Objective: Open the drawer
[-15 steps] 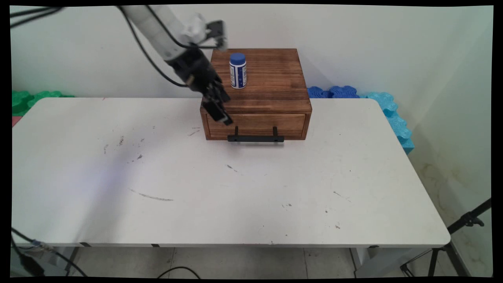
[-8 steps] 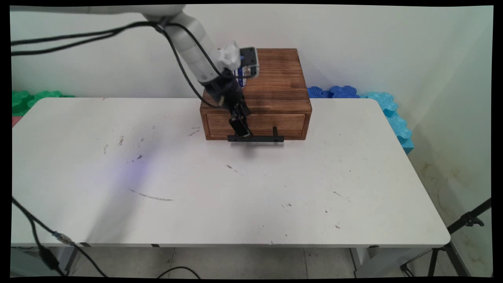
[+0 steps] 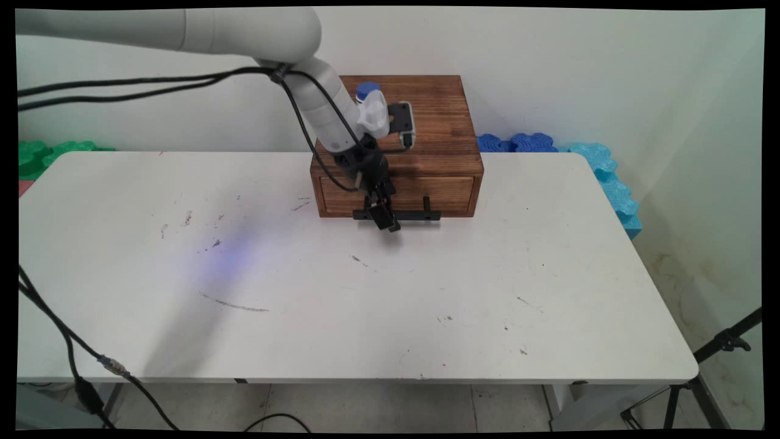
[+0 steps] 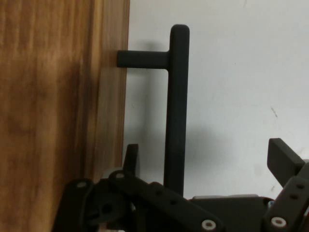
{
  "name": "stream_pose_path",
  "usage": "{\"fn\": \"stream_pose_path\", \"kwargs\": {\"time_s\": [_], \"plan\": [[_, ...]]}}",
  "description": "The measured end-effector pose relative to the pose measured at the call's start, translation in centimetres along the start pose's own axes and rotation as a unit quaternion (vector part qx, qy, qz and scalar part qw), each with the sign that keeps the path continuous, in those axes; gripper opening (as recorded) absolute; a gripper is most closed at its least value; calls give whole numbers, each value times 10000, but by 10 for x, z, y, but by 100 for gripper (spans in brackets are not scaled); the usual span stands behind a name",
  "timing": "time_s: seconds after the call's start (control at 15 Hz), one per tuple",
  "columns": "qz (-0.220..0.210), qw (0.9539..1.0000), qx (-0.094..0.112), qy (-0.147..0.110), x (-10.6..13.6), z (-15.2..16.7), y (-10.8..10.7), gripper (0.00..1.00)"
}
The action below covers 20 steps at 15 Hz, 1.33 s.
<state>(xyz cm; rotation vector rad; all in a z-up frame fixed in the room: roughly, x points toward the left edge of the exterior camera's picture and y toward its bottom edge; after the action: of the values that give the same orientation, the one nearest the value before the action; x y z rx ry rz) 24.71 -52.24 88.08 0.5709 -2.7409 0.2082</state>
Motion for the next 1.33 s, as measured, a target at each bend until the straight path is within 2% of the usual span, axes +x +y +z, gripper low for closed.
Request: {"fn": "stream_pose_path", "kwargs": {"time_s": [0.53,0.93,1.33], "plan": [[67,9999,-33,-124,-6,29,9,100],[133,9998,-111,-139,-8,39,20,100],[227,9993,-287,-84,-6,32,47,100]]}}
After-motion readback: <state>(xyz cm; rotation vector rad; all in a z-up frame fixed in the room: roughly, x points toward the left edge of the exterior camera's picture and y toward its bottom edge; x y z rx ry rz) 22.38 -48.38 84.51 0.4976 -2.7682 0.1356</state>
